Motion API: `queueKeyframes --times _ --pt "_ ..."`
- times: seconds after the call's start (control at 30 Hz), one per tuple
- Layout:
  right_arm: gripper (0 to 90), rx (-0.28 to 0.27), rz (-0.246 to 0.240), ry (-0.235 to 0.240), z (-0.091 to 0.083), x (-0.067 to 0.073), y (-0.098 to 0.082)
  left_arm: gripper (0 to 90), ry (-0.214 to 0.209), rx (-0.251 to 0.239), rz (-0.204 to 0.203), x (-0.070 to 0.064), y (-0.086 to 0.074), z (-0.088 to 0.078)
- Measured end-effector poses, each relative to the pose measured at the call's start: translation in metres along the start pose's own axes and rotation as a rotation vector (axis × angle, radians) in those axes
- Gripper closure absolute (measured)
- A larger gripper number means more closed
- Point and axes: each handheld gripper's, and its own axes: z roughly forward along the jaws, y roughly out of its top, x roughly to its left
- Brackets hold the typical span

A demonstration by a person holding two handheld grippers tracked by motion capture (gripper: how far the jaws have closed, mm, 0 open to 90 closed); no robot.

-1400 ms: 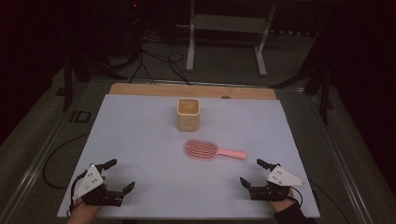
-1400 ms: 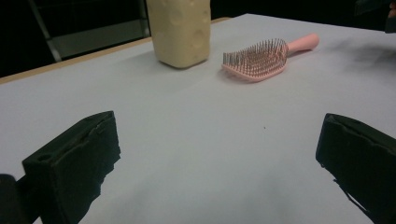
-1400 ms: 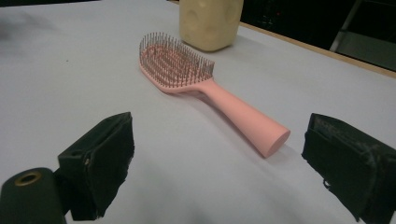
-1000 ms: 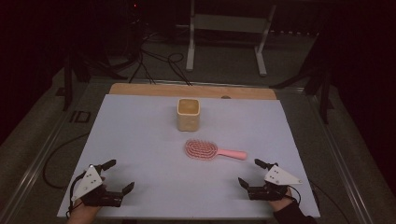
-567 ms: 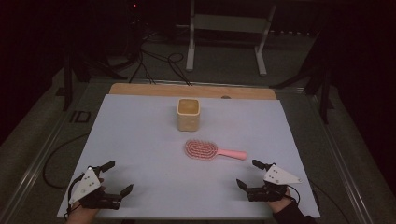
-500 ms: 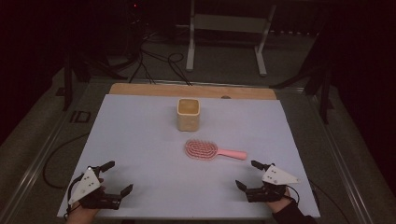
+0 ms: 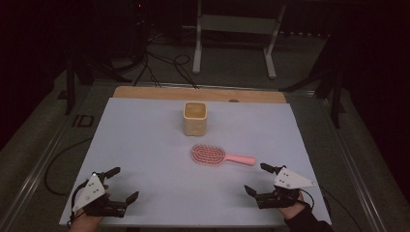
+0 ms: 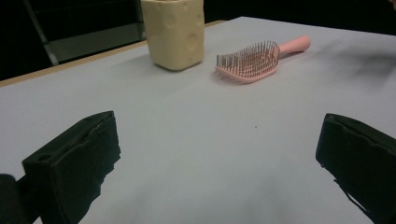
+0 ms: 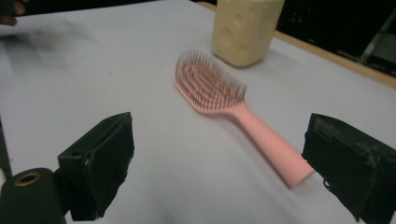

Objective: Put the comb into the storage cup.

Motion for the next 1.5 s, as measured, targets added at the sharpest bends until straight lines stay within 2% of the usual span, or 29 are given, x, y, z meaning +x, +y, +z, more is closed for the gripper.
queueKeyframes --times 0.03,0.27,0.33,0.7,0.8,0.97,1.37,1.5 --pt "8.8 -0.003 -0.016 -0.007 -0.001 0.0 0.003 0.0 0.0 -0.002 -0.002 0.0 0.0 0.0" --pt "8.8 -0.035 -0.041 -0.023 -0.005 -0.009 0.026 0.0 0.0 -0.005 -0.002 0.001 0.0 0.0" --pt "8.7 -0.046 -0.051 -0.039 -0.007 -0.014 0.038 0.0 0.0 -0.001 -0.004 0.001 -0.001 0.0" --pt "8.8 -0.025 -0.072 -0.036 0.005 -0.035 0.062 0.0 0.0 0.001 -0.008 0.001 -0.001 0.0" --pt "8.8 -0.02 -0.067 -0.017 0.009 -0.038 0.064 0.0 -0.002 -0.002 -0.006 0.001 0.0 0.0" --pt "8.8 -0.003 -0.047 0.011 0.026 -0.048 0.065 0.0 -0.002 -0.001 -0.003 0.001 0.0 -0.001" --pt "9.5 0.006 -0.02 0.002 0.049 -0.065 0.067 0.0 -0.002 -0.007 -0.012 0.002 0.0 -0.002" --pt "9.6 0.026 -0.019 0.001 0.054 -0.071 0.065 0.0 -0.004 -0.004 -0.013 0.001 -0.001 -0.002"
